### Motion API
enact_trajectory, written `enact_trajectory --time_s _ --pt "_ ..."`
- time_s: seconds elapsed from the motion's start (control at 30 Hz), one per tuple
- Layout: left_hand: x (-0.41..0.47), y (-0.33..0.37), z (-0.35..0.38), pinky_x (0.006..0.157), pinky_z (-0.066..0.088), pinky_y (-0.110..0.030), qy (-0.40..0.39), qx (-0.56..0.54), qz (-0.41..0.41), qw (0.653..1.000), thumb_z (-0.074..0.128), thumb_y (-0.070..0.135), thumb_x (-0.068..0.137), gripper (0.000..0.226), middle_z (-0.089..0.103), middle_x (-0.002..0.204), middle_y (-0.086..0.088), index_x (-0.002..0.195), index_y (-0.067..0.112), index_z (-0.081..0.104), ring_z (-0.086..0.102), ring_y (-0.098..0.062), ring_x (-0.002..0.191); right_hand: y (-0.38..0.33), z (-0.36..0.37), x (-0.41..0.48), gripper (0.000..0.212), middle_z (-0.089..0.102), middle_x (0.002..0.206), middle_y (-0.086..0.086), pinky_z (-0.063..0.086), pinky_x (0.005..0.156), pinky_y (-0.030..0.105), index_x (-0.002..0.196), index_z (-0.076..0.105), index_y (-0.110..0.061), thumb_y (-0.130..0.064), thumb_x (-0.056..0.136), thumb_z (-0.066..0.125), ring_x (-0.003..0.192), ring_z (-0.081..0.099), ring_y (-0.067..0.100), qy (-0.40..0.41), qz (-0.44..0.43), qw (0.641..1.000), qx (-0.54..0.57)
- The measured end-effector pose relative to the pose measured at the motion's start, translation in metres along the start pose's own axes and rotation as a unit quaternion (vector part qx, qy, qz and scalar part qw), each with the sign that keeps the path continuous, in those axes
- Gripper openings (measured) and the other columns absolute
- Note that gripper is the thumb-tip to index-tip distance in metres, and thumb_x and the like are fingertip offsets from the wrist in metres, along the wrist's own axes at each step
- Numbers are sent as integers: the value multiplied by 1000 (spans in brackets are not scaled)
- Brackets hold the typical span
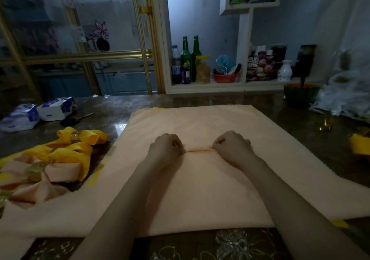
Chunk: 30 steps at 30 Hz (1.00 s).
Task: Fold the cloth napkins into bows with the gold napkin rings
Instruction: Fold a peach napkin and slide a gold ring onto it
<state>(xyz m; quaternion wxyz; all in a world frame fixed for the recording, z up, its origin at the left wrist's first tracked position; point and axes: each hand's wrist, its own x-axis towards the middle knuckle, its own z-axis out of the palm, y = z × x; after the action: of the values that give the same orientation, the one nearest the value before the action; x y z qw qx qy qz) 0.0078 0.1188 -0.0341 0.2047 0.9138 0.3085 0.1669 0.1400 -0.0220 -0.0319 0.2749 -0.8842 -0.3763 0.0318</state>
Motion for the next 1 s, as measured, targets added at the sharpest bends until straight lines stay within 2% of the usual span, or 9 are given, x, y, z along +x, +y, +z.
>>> enact_trajectory --time_s 0.17,0.23,0.3,0.37,0.43,0.63,0.77,0.9,1.0 --pt "3 -7 -6 88 48 -36 -13 -38 -16 999 64 25 86 8 69 98 -2 84 23 72 61 -21 95 16 -2 -11 15 66 113 -1 39 104 39 94 74 -19 -17 89 60 107 56 16 1 -8 991 136" --pt "3 -10 -7 90 48 -37 -12 -43 -15 999 66 21 84 8 69 96 0 79 26 68 61 -21 96 19 -1 -12 15 68 109 0 43 101 36 96 73 -17 -15 88 61 100 57 13 36 -11 992 120" --pt "3 -10 -7 91 47 -37 -2 -42 -17 999 66 21 85 7 65 96 -1 91 23 65 59 -21 96 18 2 -12 13 68 104 0 45 99 39 97 71 -18 -15 89 61 95 59 13 76 -12 994 82" --pt "1 -8 -5 89 45 -34 5 -48 -24 999 65 23 86 20 60 94 0 105 21 61 57 -22 96 16 2 -14 14 66 102 -2 45 98 40 100 63 -22 -14 89 61 95 59 15 118 -4 991 58" --pt "0 -7 -3 89 45 -33 9 -35 -10 999 61 21 88 19 59 98 -2 106 20 63 56 -22 98 16 1 -15 23 63 102 -1 41 98 35 108 57 -23 -10 90 58 98 58 17 134 -1 990 32" --pt "-9 -6 -9 88 46 -32 -14 -27 -7 1000 54 5 83 21 61 101 -3 83 24 62 56 -21 100 14 -3 -19 15 57 98 -1 32 90 29 91 64 -20 -7 89 55 93 51 14 116 -48 989 -76" --pt "-6 -1 -17 96 45 -38 -84 15 -49 995 60 20 85 11 64 101 3 84 27 69 55 -20 104 16 -6 -19 15 59 98 -1 35 90 34 92 69 -17 -13 89 55 92 52 16 93 -18 991 -97" --pt "-6 -3 -19 97 45 -39 -67 8 -55 996 66 33 85 12 68 101 0 87 22 72 58 -21 102 18 -7 -20 22 61 80 -1 38 90 37 82 68 -14 -24 92 51 80 53 16 85 -4 994 -67" --pt "-11 -8 -20 94 46 -38 -52 19 -45 997 65 31 86 6 65 98 0 85 25 65 59 -21 100 20 -9 -22 21 66 85 0 38 90 36 85 69 -14 -27 91 54 80 55 17 74 26 997 -20"
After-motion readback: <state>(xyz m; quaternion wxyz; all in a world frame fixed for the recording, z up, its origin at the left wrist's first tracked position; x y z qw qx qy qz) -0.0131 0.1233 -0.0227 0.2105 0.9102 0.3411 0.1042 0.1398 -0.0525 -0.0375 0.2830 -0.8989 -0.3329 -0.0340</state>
